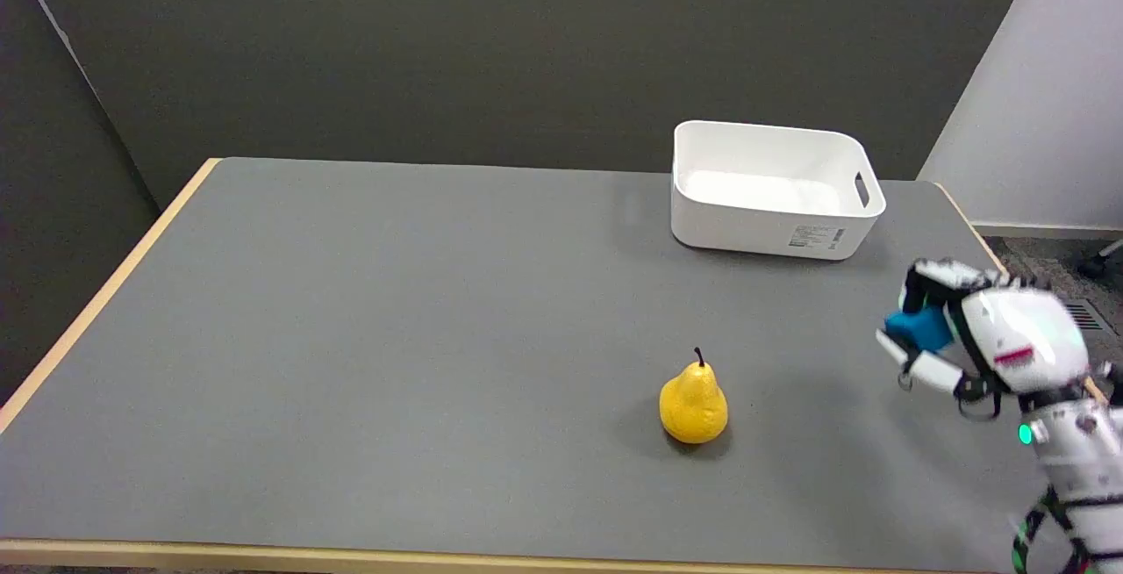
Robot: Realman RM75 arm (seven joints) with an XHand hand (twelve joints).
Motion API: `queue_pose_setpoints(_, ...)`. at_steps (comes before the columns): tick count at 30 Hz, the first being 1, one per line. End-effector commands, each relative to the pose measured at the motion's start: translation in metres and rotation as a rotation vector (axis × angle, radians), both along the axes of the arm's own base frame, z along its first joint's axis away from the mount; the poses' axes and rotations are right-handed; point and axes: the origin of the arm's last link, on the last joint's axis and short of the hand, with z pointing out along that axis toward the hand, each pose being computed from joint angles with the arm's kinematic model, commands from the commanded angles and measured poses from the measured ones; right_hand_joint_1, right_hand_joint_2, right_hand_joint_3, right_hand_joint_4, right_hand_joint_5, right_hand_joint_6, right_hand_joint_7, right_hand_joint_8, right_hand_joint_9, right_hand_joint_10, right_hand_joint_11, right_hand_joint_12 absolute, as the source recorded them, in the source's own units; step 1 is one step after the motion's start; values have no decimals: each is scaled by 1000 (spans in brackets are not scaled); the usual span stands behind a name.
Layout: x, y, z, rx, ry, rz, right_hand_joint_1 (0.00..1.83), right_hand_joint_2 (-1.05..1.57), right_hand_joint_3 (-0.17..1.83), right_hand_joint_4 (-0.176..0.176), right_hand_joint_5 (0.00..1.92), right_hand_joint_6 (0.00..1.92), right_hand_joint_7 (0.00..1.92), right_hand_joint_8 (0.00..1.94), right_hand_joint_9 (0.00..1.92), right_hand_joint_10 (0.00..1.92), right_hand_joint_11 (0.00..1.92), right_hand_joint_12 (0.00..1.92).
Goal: Place the cube in the box.
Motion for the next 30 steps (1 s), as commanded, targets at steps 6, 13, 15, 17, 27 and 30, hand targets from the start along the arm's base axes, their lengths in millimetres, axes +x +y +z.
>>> queue_pose_setpoints(6, 194, -174, 3, 115, 334, 292, 910, 1061, 486, 85, 679, 1548, 916, 1810, 1023, 1921, 777, 1921)
queue_pose_setpoints(13, 198, -274, 4, 91, 280, 208, 903, 1059, 498, 92, 672, 1560, 914, 1817, 1045, 1921, 772, 1921)
queue_pose_setpoints(15, 187, -296, 6, 75, 267, 152, 901, 1060, 496, 94, 672, 1560, 914, 1825, 1048, 1921, 772, 1921)
queue_pose_setpoints(17, 169, -317, 8, 52, 245, 81, 902, 1060, 496, 94, 672, 1559, 914, 1822, 1049, 1921, 772, 1921)
queue_pose_setpoints(27, 74, -359, 5, -12, 119, -208, 889, 1071, 480, 111, 665, 1564, 909, 1819, 1017, 1921, 753, 1921)
queue_pose_setpoints(30, 51, -355, 2, -17, 96, -259, 886, 1070, 483, 115, 664, 1566, 903, 1822, 1008, 1921, 751, 1921)
